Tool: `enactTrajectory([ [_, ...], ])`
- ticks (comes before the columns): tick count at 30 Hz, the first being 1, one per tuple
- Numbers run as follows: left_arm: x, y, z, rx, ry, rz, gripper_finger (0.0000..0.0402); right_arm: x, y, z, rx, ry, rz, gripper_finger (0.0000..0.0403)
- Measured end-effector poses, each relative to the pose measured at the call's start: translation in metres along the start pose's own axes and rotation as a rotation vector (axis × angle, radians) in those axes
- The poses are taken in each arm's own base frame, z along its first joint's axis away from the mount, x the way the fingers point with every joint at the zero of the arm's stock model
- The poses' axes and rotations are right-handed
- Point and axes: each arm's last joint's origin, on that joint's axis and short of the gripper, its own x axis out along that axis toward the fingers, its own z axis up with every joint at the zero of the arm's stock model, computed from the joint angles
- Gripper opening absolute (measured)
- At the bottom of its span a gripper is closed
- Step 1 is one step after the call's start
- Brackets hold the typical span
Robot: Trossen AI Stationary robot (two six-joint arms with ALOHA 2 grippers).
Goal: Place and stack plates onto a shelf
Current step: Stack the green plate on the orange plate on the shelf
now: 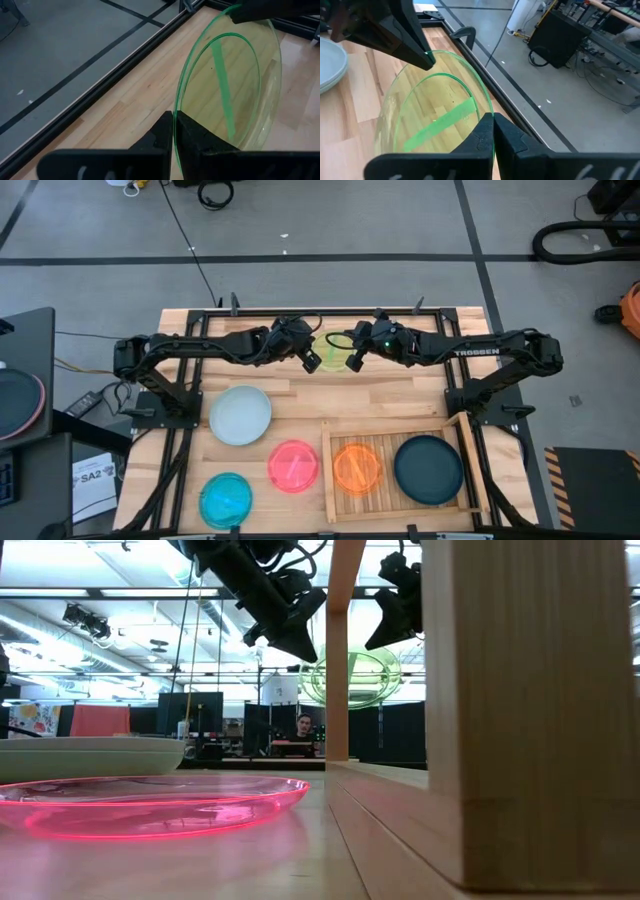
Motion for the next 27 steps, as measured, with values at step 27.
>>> enactTrajectory([
  [27,0.0,0.0,0.0,0.025,0.006,-0.002,0.0152,0.005,-0.014,-0.003,-0.001,0.032,-0.082,0.0007],
])
